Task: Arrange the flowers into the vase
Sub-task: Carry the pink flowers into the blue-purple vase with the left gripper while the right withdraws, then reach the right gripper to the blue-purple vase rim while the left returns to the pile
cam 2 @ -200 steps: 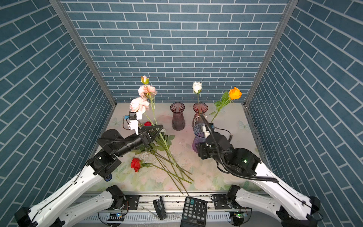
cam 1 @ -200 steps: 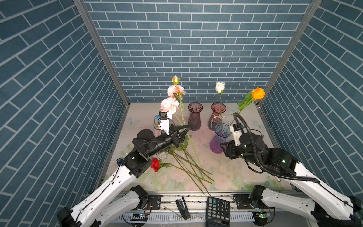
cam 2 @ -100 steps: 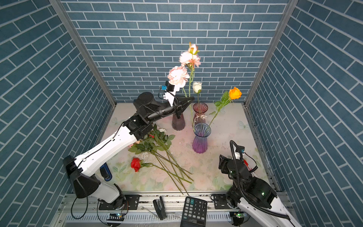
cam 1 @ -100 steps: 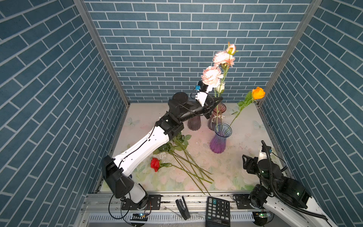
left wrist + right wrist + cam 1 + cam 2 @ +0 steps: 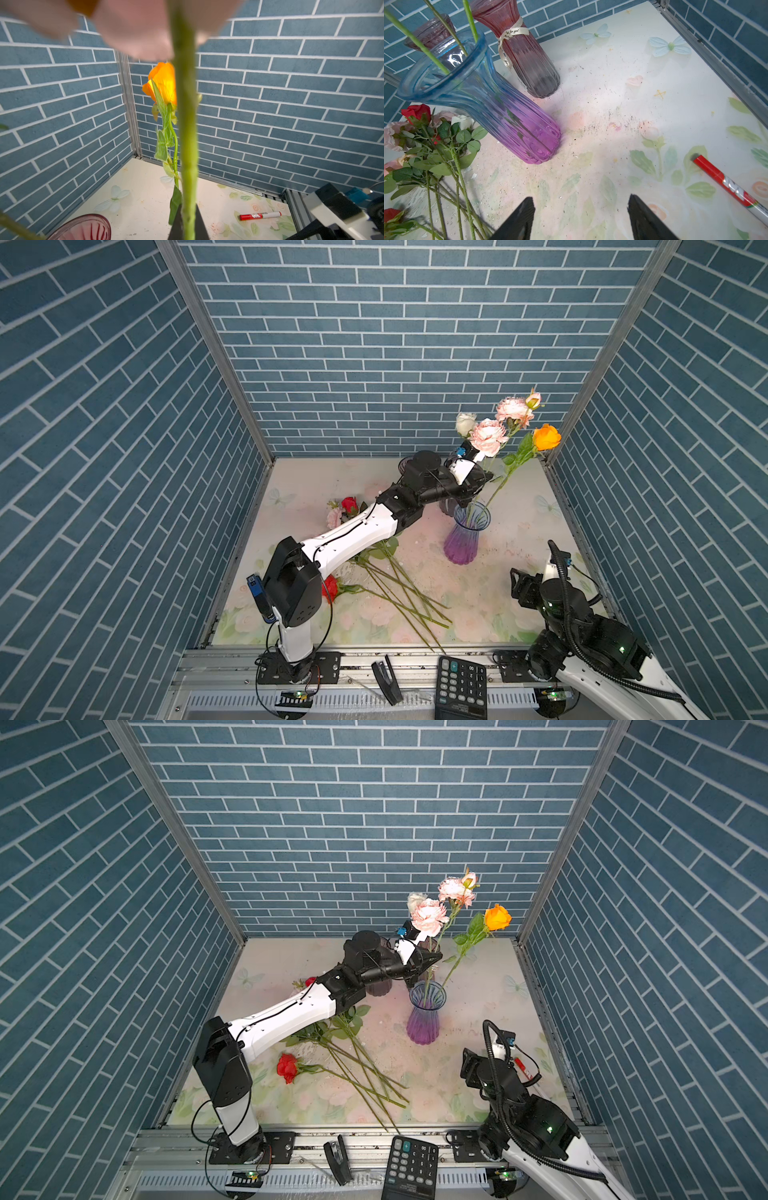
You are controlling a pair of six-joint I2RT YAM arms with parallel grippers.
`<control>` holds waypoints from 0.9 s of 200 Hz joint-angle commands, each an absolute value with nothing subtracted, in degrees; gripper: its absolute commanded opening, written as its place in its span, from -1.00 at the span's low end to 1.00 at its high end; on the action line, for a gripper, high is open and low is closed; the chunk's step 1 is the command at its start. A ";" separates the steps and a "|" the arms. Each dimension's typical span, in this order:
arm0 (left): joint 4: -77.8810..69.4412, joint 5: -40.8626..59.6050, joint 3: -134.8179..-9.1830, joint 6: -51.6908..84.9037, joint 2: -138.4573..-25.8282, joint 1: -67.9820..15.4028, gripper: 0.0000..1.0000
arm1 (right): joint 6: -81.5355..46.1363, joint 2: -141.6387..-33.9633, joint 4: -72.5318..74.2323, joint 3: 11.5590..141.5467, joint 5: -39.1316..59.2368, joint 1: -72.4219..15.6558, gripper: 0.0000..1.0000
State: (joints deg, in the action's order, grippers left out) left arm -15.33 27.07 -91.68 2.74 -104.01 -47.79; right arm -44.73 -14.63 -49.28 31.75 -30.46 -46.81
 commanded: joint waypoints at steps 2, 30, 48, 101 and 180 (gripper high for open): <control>-17.49 27.17 -90.47 4.10 -102.70 -47.90 -0.03 | -47.26 -13.39 -50.19 31.90 -29.93 -46.67 0.47; -11.36 24.30 -87.95 4.66 -97.73 -47.91 0.38 | -47.21 -14.07 -50.24 32.41 -26.70 -46.67 0.52; -8.63 24.26 -82.83 5.76 -91.17 -47.64 0.38 | -46.36 -16.35 -49.27 33.40 -23.10 -46.68 0.52; -11.41 18.10 -49.54 11.63 -59.42 -47.70 0.40 | -40.72 -32.12 -49.81 43.43 -11.03 -46.62 0.54; -20.78 6.15 -9.28 29.91 -25.97 -47.99 0.35 | -43.47 -57.76 -57.10 68.59 -7.99 -41.03 0.54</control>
